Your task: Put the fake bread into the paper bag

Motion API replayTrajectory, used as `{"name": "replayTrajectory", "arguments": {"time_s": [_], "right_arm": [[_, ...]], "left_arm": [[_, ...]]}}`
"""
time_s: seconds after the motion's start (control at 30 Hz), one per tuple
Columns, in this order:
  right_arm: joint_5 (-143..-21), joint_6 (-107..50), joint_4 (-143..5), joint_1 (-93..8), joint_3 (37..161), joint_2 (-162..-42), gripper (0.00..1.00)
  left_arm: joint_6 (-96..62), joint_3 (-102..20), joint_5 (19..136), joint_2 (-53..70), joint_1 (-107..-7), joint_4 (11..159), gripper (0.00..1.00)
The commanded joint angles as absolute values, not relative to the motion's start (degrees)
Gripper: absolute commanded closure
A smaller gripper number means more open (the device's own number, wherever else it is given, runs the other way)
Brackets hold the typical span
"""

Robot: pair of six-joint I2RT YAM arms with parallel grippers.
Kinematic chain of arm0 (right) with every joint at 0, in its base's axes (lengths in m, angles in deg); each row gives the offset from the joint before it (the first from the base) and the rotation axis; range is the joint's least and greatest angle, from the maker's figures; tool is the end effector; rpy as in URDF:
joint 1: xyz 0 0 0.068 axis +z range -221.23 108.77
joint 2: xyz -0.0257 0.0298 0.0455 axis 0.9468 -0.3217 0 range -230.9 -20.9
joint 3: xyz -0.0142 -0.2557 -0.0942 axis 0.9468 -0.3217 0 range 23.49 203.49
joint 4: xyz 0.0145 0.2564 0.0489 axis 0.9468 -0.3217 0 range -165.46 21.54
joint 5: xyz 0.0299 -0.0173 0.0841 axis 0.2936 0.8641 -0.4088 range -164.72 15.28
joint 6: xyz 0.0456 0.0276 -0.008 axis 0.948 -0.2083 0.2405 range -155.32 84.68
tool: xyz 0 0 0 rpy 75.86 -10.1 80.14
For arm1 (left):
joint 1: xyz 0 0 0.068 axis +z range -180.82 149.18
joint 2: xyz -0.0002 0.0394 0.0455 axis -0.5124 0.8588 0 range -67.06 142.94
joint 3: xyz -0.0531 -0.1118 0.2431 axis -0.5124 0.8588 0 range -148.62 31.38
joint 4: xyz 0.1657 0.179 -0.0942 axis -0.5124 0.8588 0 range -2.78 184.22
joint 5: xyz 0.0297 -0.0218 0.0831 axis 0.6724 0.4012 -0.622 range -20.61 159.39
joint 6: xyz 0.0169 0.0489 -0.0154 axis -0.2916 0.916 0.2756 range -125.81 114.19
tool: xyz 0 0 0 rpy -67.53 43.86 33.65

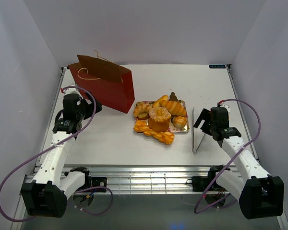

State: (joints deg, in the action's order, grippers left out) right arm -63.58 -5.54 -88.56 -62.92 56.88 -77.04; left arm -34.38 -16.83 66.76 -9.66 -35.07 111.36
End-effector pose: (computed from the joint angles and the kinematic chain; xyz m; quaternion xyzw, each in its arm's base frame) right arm 0.2007 0.0224 0.2194 0.2080 0.8890 0.0458 0.4053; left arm 0.2203 -0.0147 0.2957 -0.1961 0.8579 -0.1147 0.4608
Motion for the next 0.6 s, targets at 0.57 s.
{"name": "replayTrajectory", "arguments": {"time_s": [0.57], "right_arm": [[-67.6,-12.29,-89.03,-62.97,51.97,-67.13,0.1]], "left_arm": [[-34.72,-17.13,67.55,-11.52,-35.21,110.51,0.02]]}}
